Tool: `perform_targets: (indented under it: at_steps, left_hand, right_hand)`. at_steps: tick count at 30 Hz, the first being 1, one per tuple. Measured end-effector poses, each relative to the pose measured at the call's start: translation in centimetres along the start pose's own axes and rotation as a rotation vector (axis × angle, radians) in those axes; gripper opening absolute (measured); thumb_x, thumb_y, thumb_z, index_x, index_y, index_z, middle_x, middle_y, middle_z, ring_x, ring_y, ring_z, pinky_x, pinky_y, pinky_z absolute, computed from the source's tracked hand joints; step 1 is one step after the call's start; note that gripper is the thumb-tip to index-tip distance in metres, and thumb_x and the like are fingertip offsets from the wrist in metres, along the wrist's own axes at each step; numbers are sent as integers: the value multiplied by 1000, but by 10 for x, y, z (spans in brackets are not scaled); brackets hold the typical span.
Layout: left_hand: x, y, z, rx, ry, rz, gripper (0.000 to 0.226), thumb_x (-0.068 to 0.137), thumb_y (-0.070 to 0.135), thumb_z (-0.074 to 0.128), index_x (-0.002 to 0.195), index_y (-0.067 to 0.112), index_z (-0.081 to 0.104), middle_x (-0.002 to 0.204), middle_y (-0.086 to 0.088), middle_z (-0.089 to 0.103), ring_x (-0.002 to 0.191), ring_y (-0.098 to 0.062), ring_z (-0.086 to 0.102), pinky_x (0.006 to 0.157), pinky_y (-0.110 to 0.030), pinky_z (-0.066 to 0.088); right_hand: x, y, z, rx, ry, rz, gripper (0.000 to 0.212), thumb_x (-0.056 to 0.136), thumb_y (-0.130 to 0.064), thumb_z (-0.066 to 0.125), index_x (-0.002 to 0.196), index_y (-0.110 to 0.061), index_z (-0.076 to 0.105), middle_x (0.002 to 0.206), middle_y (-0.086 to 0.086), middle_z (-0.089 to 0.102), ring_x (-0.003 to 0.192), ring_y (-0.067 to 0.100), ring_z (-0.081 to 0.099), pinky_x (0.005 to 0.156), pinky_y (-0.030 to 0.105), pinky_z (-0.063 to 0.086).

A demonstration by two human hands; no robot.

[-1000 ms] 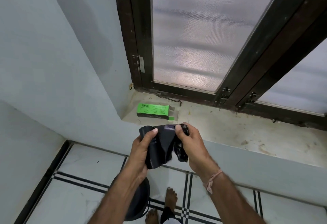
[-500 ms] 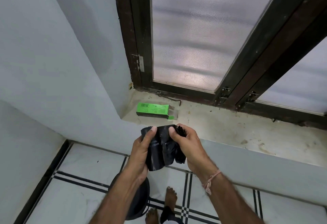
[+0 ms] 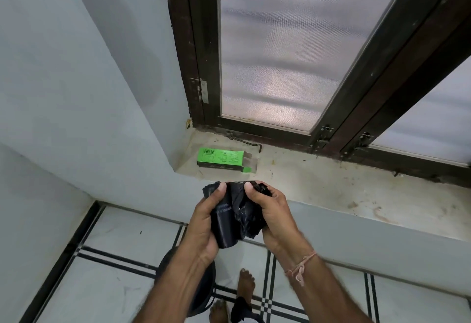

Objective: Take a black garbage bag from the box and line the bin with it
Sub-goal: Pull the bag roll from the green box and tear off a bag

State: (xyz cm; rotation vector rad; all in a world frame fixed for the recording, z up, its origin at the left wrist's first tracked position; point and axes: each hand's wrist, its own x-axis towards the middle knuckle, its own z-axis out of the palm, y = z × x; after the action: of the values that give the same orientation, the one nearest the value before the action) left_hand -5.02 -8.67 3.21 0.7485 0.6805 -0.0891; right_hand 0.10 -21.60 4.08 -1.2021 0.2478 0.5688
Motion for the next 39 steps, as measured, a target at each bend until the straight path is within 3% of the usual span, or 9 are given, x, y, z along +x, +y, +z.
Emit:
perform_targets:
  at_steps: [4,8,12,14,20,26,34,37,39]
  left_hand:
    - [5,-1,-3,69,1,76,58,81,38,80,126,3,71,126,-28,70,121,-46,66,105,-64,50]
    - [7,-4,-6,109,14,99,54,80,39,81,122,5,73,122,-26,72,117,-45,68,102,-64,52]
    - [7,-4,-7,130,21,92,54,76,39,82,116,4,74,115,-25,74,106,-41,71,94,-57,56]
    - [7,-5,-6,136,25,88,52,77,38,82,115,4,74,116,-26,73,103,-39,71,88,-52,58]
    - [9,-8,1,28,43,46,45,80,30,78,114,1,73,106,-22,75,98,-37,73,78,-46,62]
    - [9,-6,10,-194,23,-2,18,88,26,68,84,9,69,77,-9,74,69,-21,74,77,-40,55]
    - [13,-8,8,-311,-66,45,20,88,29,64,81,11,71,79,-7,71,79,-23,72,86,-41,55]
    - [15,-4,-1,-401,-112,90,19,91,30,60,83,13,66,77,-3,63,76,-25,64,91,-44,50]
    - [19,1,-8,-384,-89,126,18,92,30,59,85,13,64,76,-2,61,72,-24,63,91,-43,48]
  right_hand:
    - [2,-5,-2,-86,-47,-66,25,90,-22,77,106,-3,78,103,20,78,97,36,74,79,35,61]
    - [4,-9,0,-143,-42,-93,23,87,-19,80,103,-3,80,104,25,78,105,42,73,98,47,57]
    - [6,-8,2,-181,30,-82,20,90,-20,78,93,-1,77,87,27,74,77,28,69,71,35,59]
    - [8,-7,4,-187,52,-67,20,93,-20,75,91,0,75,79,18,72,70,22,66,55,25,52]
    - [12,1,12,-194,114,-54,23,100,-20,66,91,1,68,70,6,63,64,16,59,53,23,50]
    - [13,4,24,97,179,48,25,102,-15,61,79,-6,63,67,4,63,65,15,63,65,24,56]
    - [12,-8,27,382,141,111,20,100,-12,62,83,-3,64,69,8,64,58,16,67,59,27,60]
    - [17,-12,20,503,179,183,18,102,-15,59,86,-10,64,65,2,61,46,8,59,47,22,53]
    - [18,-10,13,472,181,181,13,94,-22,65,88,-11,63,65,1,61,46,7,56,51,21,50]
